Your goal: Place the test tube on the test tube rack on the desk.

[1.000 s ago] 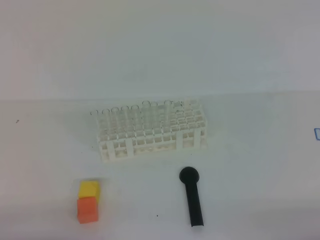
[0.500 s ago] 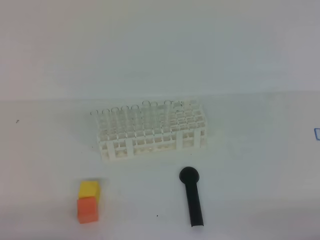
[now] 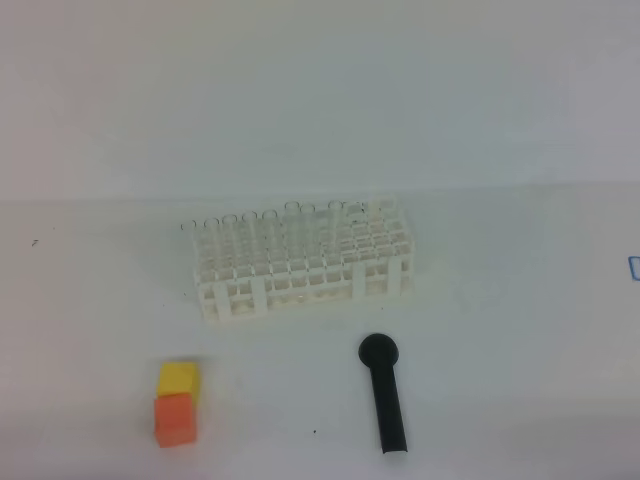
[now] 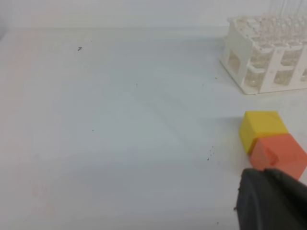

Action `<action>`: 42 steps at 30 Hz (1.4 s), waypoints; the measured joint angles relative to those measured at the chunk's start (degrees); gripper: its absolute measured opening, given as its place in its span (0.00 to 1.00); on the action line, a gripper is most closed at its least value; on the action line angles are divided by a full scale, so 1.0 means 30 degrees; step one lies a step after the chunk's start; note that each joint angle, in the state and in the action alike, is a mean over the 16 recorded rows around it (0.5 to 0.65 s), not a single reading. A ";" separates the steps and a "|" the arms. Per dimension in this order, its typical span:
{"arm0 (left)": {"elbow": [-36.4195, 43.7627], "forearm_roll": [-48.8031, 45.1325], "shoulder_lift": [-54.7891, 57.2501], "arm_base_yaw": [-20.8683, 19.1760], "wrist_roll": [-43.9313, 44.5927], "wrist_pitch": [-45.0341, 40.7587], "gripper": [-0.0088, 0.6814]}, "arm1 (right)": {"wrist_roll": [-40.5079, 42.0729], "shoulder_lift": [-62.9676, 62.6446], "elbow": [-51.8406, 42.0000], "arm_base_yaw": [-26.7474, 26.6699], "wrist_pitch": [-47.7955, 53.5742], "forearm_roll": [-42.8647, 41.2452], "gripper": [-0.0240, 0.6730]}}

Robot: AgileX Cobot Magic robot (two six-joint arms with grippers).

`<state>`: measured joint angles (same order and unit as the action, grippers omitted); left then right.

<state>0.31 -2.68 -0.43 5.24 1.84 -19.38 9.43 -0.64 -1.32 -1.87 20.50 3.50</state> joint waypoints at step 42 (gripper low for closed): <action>-0.0077 -0.0002 -0.0333 -0.0033 0.0040 -0.0039 0.01 | 0.0000 0.0000 0.0000 0.0000 0.0000 0.0000 0.03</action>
<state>0.08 -2.69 -1.43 5.14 1.96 -19.50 9.43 -0.64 -1.32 -1.87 20.50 3.50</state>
